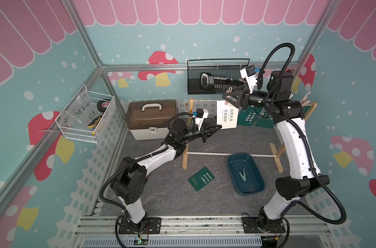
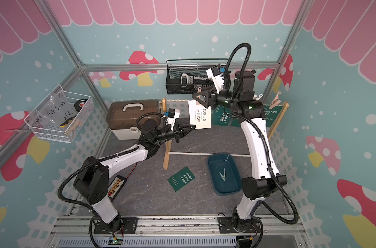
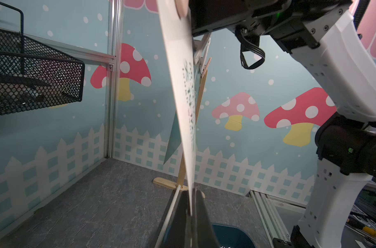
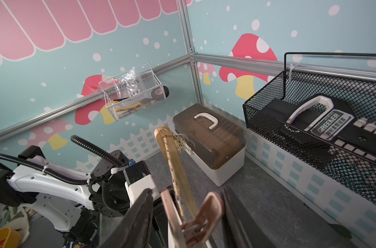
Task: Remove the postcards from the strings
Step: Remove the clamp from the clothesline.
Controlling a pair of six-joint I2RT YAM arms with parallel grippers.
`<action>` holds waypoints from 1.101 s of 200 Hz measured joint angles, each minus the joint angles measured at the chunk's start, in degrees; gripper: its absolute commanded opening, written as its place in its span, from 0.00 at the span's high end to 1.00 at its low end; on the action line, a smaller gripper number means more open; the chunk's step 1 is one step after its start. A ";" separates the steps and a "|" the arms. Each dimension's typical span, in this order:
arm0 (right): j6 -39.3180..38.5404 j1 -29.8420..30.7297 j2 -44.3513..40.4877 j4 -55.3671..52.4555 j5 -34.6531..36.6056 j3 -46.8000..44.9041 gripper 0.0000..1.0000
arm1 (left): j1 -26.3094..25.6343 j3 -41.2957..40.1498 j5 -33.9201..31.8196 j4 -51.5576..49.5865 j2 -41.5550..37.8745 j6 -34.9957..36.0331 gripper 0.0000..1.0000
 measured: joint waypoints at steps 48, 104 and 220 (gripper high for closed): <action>0.22 0.00 0.00 0.48 0.02 -0.02 0.72 | 0.02 0.02 -0.02 -0.04 0.00 -0.04 1.00; 0.20 0.00 -0.46 0.68 0.09 -0.15 0.87 | 0.02 0.02 -0.07 -0.39 0.11 -0.20 1.00; 1.79 0.04 -5.29 1.97 3.52 -0.37 0.93 | 0.02 -0.31 -0.28 -3.28 0.11 0.35 1.00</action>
